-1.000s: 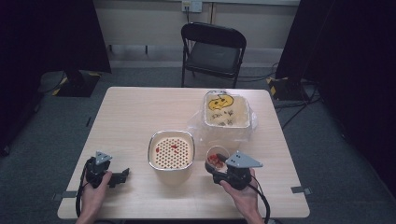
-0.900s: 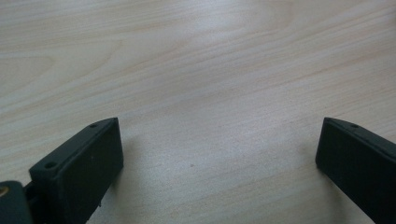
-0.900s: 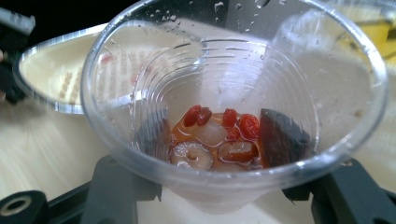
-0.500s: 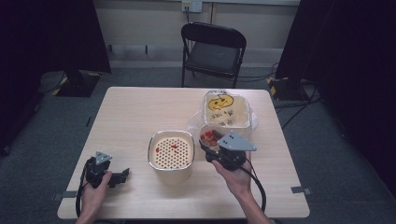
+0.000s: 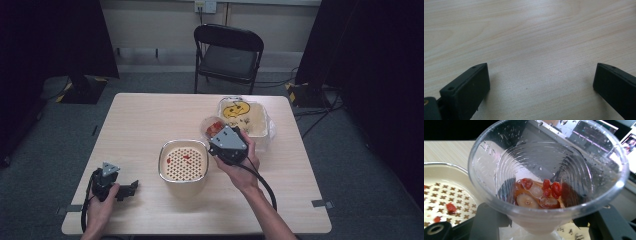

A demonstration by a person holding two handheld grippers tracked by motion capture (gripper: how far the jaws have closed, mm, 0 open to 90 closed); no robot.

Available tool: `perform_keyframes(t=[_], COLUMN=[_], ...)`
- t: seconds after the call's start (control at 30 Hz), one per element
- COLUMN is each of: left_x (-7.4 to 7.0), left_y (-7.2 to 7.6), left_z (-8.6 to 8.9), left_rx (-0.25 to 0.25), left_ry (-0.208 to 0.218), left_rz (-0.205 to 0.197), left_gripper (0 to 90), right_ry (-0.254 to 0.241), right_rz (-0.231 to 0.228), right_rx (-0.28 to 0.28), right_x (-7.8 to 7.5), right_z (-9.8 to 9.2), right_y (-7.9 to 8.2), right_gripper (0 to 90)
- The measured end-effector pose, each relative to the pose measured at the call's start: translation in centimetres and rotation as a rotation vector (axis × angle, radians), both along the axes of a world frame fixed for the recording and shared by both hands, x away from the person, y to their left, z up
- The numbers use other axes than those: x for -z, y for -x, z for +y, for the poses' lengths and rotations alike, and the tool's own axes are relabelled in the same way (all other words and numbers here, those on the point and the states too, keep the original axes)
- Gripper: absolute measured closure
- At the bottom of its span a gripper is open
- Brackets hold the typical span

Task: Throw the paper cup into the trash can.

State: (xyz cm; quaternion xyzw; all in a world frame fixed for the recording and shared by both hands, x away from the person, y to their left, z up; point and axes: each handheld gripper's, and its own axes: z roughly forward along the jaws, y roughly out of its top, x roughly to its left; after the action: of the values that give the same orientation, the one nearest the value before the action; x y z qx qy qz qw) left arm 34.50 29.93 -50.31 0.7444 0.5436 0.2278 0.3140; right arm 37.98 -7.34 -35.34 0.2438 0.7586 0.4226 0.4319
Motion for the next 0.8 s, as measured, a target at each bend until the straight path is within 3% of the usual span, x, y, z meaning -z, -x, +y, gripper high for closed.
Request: perform_keyframes(t=[0.17,0.2,0.23,0.27,0.4,0.43,0.47,0.57,0.7,0.77,0.8], left_x=[0.0,0.0,0.0,0.0,0.0,0.0,0.0,0.0,0.0,0.0,0.0], left_y=[0.0,0.0,0.0,0.0,0.0,0.0,0.0,0.0,0.0,0.0,0.0], left_z=[0.0,0.0,0.0,0.0,0.0,0.0,0.0,0.0,0.0,0.0,0.0], left_rx=[0.000,0.000,0.000,0.000,0.000,0.000,0.000,0.000,0.000,0.000,0.000], left_ry=[0.000,0.000,0.000,0.000,0.000,0.000,0.000,0.000,0.000,0.000,0.000], left_rz=[0.000,0.000,0.000,0.000,0.000,0.000,0.000,0.000,0.000,0.000,0.000], left_gripper=[0.3,0.3,0.3,0.3,0.3,0.3,0.3,0.3,0.3,0.3,0.3], right_ry=[0.072,0.095,0.148,0.148,0.239,0.254,0.304,0.336,0.471,0.490,0.554], right_rz=[-0.047,-0.053,-0.074,-0.074,-0.104,-0.117,-0.153,-0.166,-0.208,-0.215,-0.237], right_rx=[0.018,0.021,0.027,0.027,0.032,0.034,0.043,0.037,0.043,0.046,0.033], right_x=[0.1,0.2,0.4,0.4,0.7,0.6,0.4,0.3,0.7,0.9,1.1], right_z=[0.6,0.7,1.0,1.0,1.7,1.9,2.2,2.6,3.5,3.8,4.1], right_y=[-0.1,-0.2,-0.2,-0.2,-0.2,-0.1,0.0,-0.1,-0.2,-0.1,-0.1], right_gripper=[46.9,47.0,47.1,47.1,47.4,47.5,47.8,47.8,48.3,48.4,48.5])
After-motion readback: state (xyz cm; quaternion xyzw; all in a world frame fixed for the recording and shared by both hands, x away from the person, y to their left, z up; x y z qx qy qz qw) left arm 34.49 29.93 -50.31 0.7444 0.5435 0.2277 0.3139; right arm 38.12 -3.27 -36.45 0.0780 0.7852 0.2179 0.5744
